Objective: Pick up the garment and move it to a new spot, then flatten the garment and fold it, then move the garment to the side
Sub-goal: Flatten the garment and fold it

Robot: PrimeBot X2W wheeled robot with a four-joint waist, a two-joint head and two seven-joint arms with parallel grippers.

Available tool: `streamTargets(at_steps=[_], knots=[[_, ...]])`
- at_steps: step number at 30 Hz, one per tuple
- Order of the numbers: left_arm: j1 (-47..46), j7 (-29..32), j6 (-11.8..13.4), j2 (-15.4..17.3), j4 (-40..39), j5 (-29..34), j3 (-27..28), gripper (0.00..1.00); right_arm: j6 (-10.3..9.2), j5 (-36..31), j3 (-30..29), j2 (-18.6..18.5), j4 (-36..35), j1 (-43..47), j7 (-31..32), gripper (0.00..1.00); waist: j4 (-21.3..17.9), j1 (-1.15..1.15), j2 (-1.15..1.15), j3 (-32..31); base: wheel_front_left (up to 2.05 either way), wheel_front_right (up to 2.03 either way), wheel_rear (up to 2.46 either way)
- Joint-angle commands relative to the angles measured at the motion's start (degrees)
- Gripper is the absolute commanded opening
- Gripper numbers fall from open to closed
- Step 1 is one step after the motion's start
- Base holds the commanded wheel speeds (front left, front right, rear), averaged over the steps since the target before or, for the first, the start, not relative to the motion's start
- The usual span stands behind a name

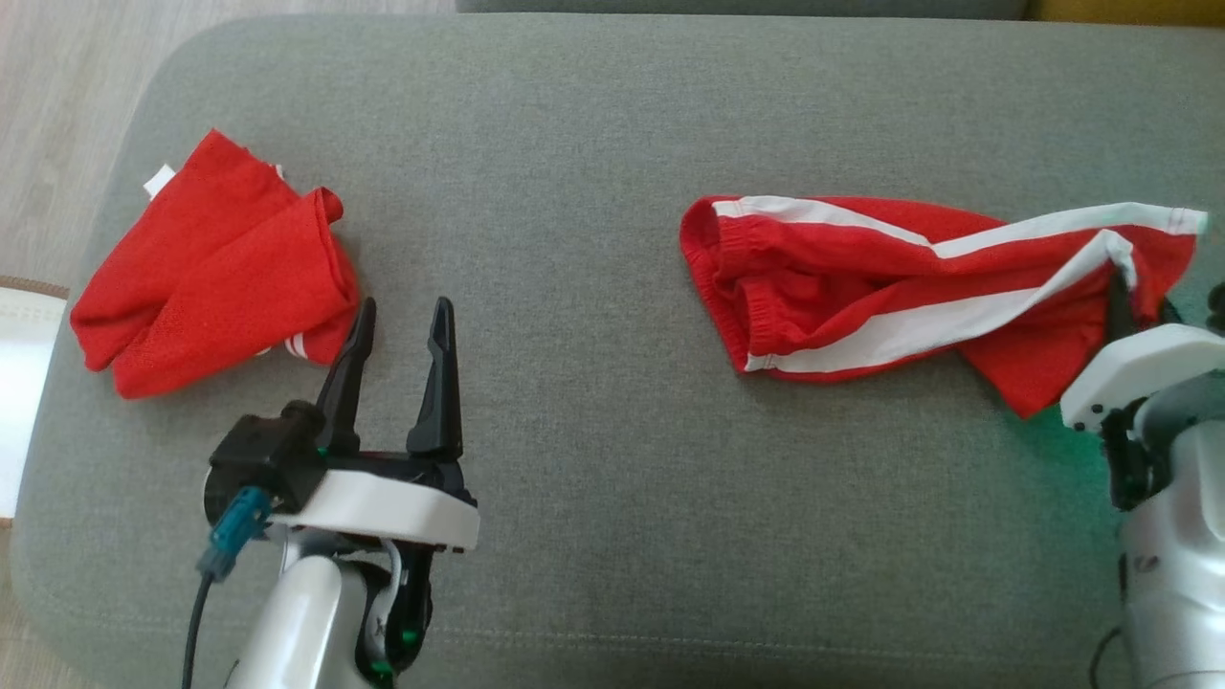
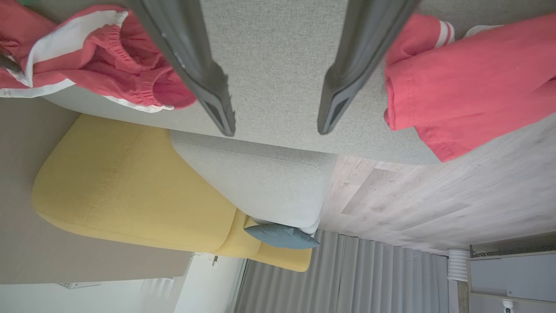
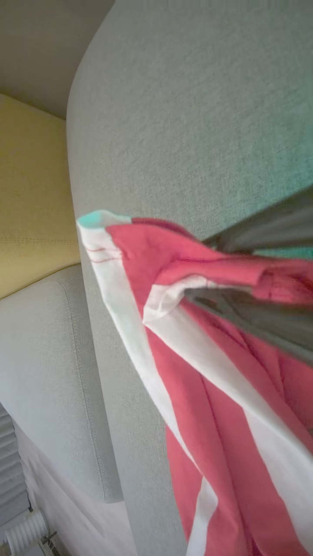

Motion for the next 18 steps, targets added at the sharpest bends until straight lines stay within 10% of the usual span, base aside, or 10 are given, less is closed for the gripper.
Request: streamTargets(at_steps=[1,18], knots=[[-2.3,-0.7,-0.2,0.2,-1.4,0.4,1.7,1.0,0.37,-3.0,0.2,1.1,-4.1,-0.1,-0.4,1.0,-0.1,0.0,0.0,-0.5,0.0,0.0,0.0],[-0.2,-0.7,0.5,0.2,-2.0,-0.9,-0.4,1.0,0.37,-1.8,11.8,5.8,-28.1,16.0,-10.5,1.0,-2.7,0.0,0.0,-6.6,0.0,0.0,0.0]])
